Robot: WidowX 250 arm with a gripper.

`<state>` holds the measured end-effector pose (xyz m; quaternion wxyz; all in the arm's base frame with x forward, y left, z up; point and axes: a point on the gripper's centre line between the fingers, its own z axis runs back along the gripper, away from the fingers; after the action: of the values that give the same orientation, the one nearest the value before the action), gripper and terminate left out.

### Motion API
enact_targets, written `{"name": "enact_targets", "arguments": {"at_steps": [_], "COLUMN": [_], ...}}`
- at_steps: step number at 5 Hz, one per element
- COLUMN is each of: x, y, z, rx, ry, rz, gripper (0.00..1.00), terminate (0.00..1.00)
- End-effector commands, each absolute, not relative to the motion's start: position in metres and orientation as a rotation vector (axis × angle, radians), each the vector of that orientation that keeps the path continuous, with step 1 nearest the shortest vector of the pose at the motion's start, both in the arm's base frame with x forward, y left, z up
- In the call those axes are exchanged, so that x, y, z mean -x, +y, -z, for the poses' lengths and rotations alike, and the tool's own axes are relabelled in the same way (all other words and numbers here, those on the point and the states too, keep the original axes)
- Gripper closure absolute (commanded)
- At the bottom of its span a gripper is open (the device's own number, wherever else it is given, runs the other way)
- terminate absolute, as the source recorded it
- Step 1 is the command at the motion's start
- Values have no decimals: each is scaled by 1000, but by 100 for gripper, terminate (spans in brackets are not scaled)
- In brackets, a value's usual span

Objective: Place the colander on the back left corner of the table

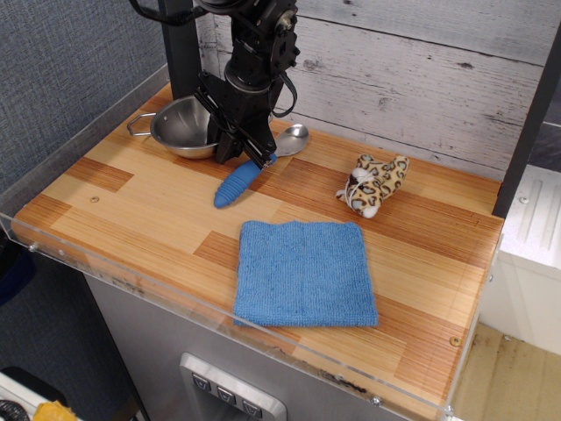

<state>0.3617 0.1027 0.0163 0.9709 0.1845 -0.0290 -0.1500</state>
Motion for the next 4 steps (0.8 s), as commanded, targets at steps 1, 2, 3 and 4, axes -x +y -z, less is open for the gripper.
{"name": "enact_targets", "arguments": {"at_steps": [1,2,3,4], "x": [-362,-362,-361,-362], "y": [104,105,104,104], "z": [-28,-29,-30,-40], "rx": [-389,-393,-388,-372], "ry": [-56,-63,-66,-92], "rz": [256,242,248,235], "gripper": [0,0,0,0], "terminate": [0,0,0,0]}}
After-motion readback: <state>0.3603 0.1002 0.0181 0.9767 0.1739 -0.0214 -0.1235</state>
